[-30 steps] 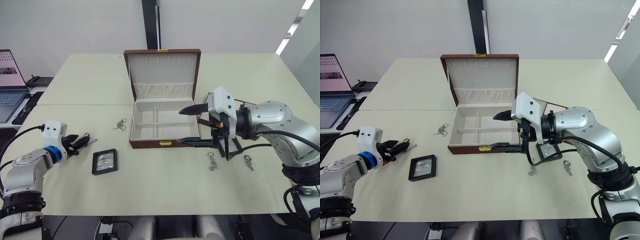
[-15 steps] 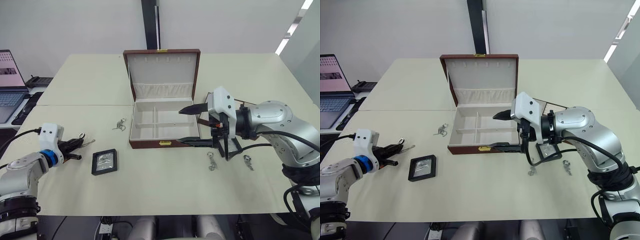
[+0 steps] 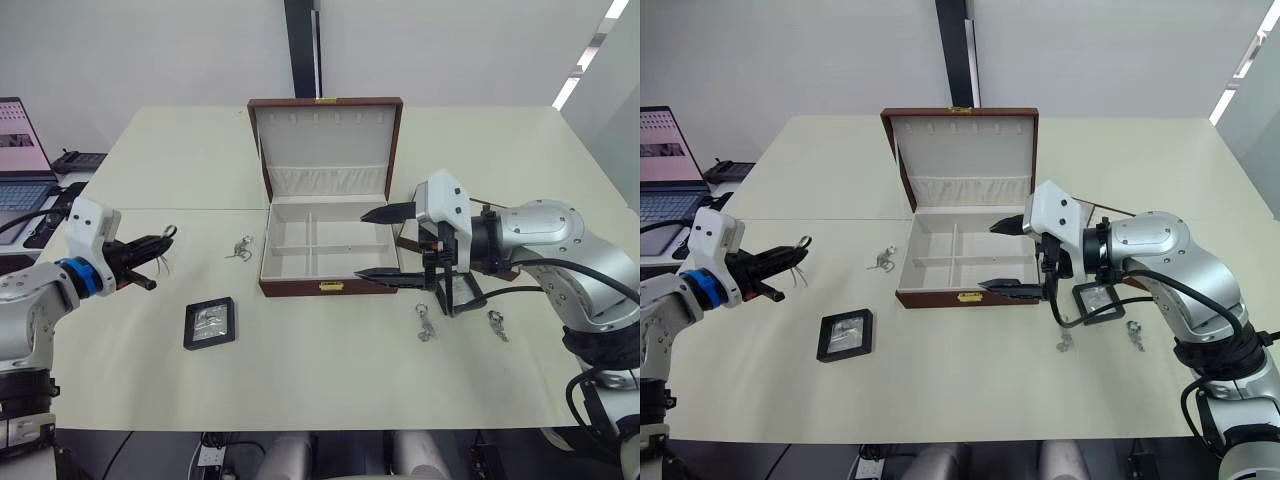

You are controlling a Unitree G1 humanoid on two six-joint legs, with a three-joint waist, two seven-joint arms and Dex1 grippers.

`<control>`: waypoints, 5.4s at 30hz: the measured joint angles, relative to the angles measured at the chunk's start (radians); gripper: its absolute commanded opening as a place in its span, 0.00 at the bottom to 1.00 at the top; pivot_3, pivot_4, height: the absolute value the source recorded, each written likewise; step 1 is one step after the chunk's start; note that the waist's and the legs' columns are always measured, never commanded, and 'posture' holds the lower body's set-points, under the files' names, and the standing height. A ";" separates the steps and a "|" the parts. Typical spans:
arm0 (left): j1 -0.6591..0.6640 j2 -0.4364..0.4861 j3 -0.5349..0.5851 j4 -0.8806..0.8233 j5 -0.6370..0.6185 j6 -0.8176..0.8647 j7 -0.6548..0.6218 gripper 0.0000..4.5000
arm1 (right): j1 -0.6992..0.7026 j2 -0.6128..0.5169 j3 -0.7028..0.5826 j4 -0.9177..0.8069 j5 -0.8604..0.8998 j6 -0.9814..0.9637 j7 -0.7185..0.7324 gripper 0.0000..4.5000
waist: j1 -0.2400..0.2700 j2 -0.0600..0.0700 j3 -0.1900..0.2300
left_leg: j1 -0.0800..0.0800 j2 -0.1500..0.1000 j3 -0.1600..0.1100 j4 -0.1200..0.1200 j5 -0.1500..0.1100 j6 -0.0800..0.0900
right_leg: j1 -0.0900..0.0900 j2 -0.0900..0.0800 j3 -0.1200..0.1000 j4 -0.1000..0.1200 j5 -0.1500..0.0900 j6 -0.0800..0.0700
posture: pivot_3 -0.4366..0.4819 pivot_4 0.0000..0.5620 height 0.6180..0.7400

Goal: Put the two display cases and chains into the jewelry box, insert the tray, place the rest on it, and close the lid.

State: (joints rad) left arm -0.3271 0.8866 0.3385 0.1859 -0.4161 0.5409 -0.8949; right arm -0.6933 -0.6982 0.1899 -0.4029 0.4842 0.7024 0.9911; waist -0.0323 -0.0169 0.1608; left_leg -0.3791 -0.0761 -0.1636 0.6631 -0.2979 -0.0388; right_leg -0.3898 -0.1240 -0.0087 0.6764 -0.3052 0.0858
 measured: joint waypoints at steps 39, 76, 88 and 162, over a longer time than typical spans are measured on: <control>-0.559 -0.216 -0.536 0.103 0.261 -0.008 -0.038 0.00 | 0.034 -0.008 -0.013 -0.035 -0.032 0.117 -0.165 1.00 | -0.004 -0.003 0.002 | -0.002 -0.001 0.001 0.002 0.000 0.000 | 0.000 0.001 -0.001 0.001 0.000 0.000 | 0.48 0.27 1.00; -0.136 0.072 -0.088 -0.134 0.062 0.041 -0.190 0.99 | 0.438 -0.216 -0.388 -0.055 -0.066 -0.150 -0.062 1.00 | -0.002 -0.002 0.002 | -0.001 0.000 0.001 0.002 0.000 0.000 | 0.000 0.001 0.000 0.001 0.000 0.000 | 0.48 0.27 1.00; 0.446 0.070 0.253 0.080 0.054 -0.218 -0.235 0.99 | 0.950 -0.274 -0.761 0.151 -0.194 -0.470 0.115 1.00 | 0.000 -0.002 0.002 | 0.005 0.001 0.003 -0.001 -0.001 0.003 | 0.005 0.001 0.001 0.000 0.000 0.000 | 0.48 0.27 1.00; 0.351 0.136 -0.154 -0.012 0.117 -0.683 -0.642 0.73 | 0.259 -0.156 -0.071 -0.173 0.120 -0.059 0.084 1.00 | 0.002 0.004 0.006 | 0.011 0.001 0.001 -0.003 -0.004 0.005 | 0.016 0.001 -0.002 -0.012 0.000 0.001 | 0.48 0.27 1.00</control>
State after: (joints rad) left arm 0.0235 1.0229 0.1846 0.1737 -0.2993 -0.1419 -1.5367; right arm -0.4346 -0.8538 0.1187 -0.5756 0.6042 0.6438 1.0754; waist -0.0305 -0.0132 0.1668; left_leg -0.3677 -0.0749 -0.1629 0.6599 -0.3022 -0.0334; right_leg -0.3736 -0.1228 -0.0103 0.6641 -0.3048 0.0867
